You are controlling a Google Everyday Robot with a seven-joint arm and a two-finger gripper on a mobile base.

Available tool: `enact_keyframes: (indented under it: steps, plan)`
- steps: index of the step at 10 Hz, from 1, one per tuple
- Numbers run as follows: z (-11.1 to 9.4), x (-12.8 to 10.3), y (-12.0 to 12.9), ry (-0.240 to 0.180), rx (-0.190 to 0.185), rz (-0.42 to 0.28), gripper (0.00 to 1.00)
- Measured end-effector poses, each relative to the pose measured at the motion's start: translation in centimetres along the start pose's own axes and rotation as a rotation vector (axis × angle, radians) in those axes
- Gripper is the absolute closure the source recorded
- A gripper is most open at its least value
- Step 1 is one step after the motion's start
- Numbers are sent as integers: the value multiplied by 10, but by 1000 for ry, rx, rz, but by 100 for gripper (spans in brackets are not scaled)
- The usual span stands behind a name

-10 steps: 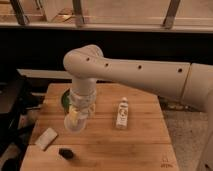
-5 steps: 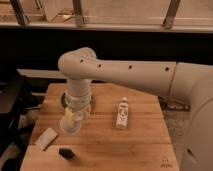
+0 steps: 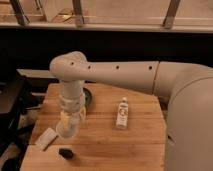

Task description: Place the ceramic cup over the eraser

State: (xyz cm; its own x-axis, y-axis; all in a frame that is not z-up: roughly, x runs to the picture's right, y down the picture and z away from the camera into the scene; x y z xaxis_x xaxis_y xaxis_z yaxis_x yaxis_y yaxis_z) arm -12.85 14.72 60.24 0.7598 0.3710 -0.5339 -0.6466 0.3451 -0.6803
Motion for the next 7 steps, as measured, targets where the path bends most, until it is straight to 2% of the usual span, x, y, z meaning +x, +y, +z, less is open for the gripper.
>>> enact_keyframes:
  steps: [4,7]
  plan:
    - [-4,16,7,64,11,-76,100]
    - [0,24,20,111,15,-128,100]
